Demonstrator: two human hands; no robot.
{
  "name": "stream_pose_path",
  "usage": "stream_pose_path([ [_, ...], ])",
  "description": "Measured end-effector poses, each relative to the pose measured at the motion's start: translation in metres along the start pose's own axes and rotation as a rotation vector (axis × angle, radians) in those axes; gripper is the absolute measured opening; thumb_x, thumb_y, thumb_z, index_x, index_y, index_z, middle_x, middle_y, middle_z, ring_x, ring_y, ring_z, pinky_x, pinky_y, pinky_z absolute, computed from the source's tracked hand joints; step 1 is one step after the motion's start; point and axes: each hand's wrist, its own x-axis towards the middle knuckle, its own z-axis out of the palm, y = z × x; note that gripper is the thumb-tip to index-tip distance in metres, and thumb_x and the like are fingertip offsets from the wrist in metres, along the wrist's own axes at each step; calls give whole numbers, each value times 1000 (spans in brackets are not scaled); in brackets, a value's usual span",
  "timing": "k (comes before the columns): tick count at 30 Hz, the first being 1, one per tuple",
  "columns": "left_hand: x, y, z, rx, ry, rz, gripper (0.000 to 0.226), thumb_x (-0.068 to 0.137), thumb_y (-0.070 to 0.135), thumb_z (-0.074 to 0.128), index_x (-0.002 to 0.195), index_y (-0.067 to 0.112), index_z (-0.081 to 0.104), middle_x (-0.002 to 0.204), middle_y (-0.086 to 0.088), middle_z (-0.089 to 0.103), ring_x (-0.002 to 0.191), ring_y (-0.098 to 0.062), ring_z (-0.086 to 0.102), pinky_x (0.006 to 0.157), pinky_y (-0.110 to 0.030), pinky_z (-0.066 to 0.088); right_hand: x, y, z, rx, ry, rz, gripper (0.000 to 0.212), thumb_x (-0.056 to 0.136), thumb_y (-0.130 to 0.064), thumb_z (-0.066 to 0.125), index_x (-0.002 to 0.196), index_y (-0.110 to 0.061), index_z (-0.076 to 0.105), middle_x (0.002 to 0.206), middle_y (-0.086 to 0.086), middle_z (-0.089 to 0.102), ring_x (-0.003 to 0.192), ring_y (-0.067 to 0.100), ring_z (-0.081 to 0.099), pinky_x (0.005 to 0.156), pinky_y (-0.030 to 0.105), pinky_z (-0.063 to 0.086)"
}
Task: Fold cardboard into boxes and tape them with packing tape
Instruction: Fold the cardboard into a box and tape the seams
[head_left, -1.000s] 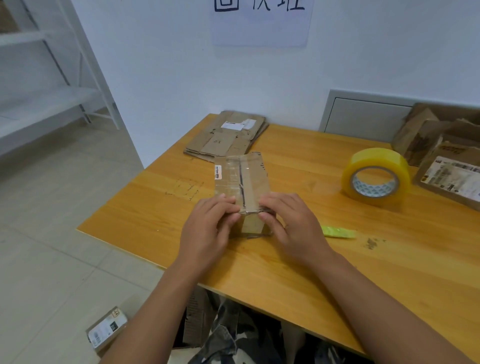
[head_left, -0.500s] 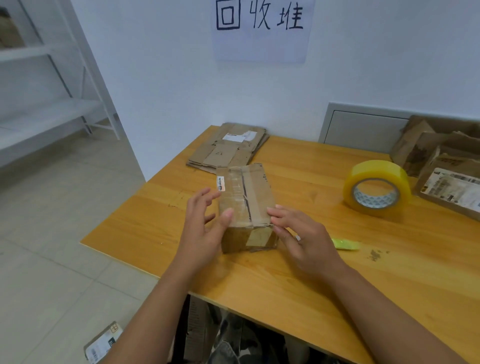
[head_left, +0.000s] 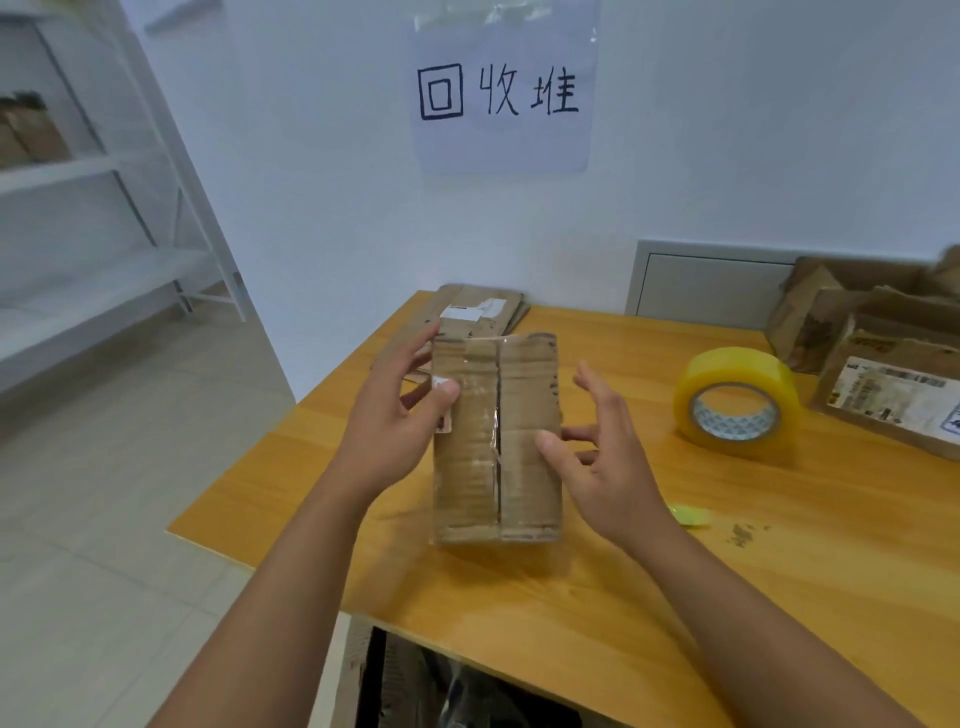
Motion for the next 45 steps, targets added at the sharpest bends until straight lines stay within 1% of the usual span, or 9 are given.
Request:
stream_pose_path([
  [3,-3,8,-4,47,-117,85,52,99,16,58,144,36,42,146,9,48,136,-2,43,107,-32,45,22,-20,-11,-9,19,-65,63,97,-36,57,137,-64,17,140,-22,33,113,-3,51,84,14,49],
  [9,4,18,-10,287,-102,187,53,103,11,49,148,34,37,150,12,45,136,1,40,111,-24,37,27,-19,-9,-69,64,-190,20,94,-32,66,113,-26,64,108,-14,56,99,0,57,76,20,52],
  [14,6,13,-4,517,-145,237,47,101,13,38,143,31,49,142,15,51,125,-5,49,97,-24,42,-4,-12,14,13,114,-41,34,91,-58,52,87,-26,62,91,-13,54,78,20,65,63,47,56],
  [21,0,-8,25,747,-527,160,43,101,11,45,136,31,57,134,11,60,122,-11,53,98,-30,44,-31,-8,12,-197,-243,-44,10,96,-32,56,93,-25,62,80,-8,61,70,10,57,62,32,48],
  [26,-26,-3,23,783,-144,51,39,100,43,47,134,29,58,134,9,55,124,-12,46,100,-30,38,-2,4,-4,-272,-65,48,8,97,-18,55,97,-22,62,95,-6,58,84,10,54,73,33,47],
  [29,-65,7,35,870,-137,-85,61,89,73,38,134,36,53,130,12,48,122,-11,42,98,-32,39,18,12,-5,-242,-254,80,38,99,-16,49,134,-31,54,134,-10,45,122,7,46,99,29,42],
  [32,-87,-1,46,986,-149,-68,67,83,81,32,127,37,57,125,12,51,117,-13,46,96,-34,39,27,10,1,-237,-462,85,49,99,-11,46,144,-31,47,146,-8,43,134,8,39,112,31,34],
  [39,-92,-27,13,843,-147,51,47,94,48,36,127,27,62,140,5,54,135,-19,41,109,-38,35,0,15,-4,-401,-368,-114,26,96,-26,60,122,-24,62,108,-12,56,98,8,55,88,32,49],
  [45,-81,-47,-2,652,-196,-1,51,95,55,35,138,36,54,143,15,42,119,-5,50,84,-25,50,-9,10,2,-523,-302,-236,17,98,-29,58,109,-18,64,101,-6,58,88,20,58,70,36,47],
])
